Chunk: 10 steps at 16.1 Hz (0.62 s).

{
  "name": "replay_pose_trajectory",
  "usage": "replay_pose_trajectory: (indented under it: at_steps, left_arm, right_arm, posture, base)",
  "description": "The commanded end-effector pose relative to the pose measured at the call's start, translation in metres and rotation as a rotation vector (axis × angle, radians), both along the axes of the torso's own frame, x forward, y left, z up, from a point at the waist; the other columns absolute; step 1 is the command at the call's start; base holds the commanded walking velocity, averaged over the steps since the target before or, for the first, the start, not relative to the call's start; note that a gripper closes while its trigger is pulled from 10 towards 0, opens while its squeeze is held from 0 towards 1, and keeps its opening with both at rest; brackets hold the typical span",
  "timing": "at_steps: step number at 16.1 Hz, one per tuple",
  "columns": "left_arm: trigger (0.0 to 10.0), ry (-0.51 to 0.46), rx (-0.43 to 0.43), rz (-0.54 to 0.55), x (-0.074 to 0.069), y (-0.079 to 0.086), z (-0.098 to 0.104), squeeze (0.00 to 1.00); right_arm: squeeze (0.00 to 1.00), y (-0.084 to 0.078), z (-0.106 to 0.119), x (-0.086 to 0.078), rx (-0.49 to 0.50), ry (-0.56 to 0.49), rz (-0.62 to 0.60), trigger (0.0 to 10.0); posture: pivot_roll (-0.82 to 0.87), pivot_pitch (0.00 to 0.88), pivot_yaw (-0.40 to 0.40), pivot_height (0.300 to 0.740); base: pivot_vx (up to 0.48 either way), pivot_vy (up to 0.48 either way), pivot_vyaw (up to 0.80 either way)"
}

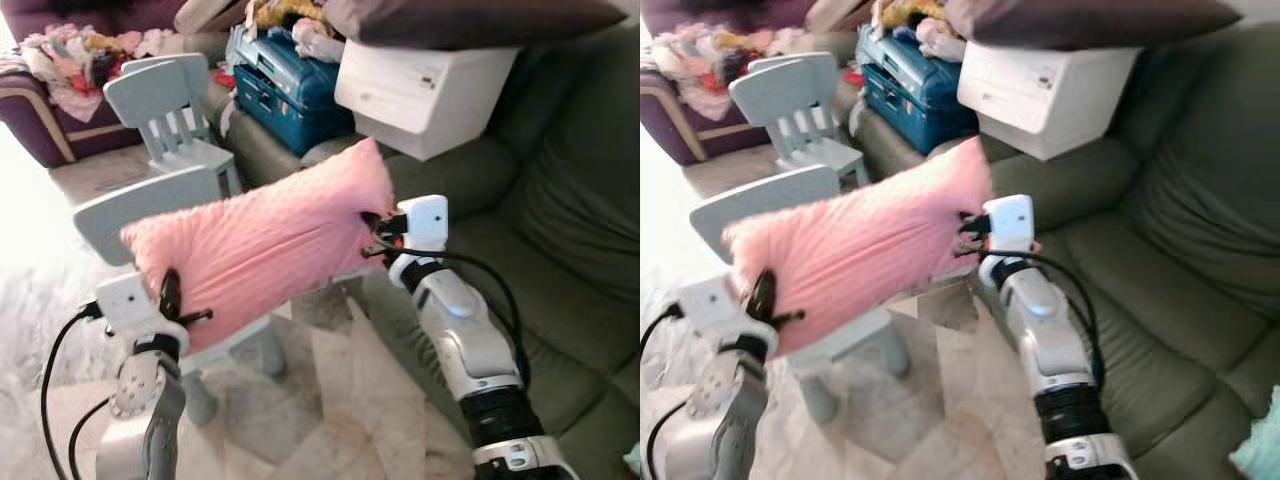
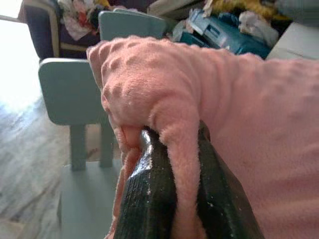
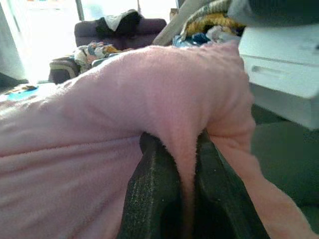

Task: Move the pillow to the sofa

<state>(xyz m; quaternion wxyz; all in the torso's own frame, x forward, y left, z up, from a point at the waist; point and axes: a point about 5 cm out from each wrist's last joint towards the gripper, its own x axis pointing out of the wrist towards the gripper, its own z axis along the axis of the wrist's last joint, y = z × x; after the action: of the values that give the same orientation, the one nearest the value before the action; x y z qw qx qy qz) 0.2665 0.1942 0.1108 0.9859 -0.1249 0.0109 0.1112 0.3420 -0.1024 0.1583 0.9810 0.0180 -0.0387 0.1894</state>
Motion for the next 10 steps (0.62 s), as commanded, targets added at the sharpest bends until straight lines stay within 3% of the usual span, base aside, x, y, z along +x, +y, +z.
replay_pose_trajectory:
  at_steps: [1,10]
  left_arm:
    - [10.0,0.025,0.023,0.072,-0.0078,0.0198,-0.0039,0.00]
    - [10.0,0.035,0.025,0.064,-0.0068,0.0172,-0.0063,0.00]
  right_arm:
    - [0.00,0.0011,0.0134,0.0024,0.022,-0.051,-0.019,10.0]
    - [0.00,-0.0005,0.0136,0.0037,0.014,-0.052,-0.025,10.0]
  posture:
    - [-0.19,0.047,0.018,0.740]
    - [-0.20,0.047,0.017,0.740]
  base:
    - [0.000,0.480,0.00]
    - [0.000,0.480,0.00]
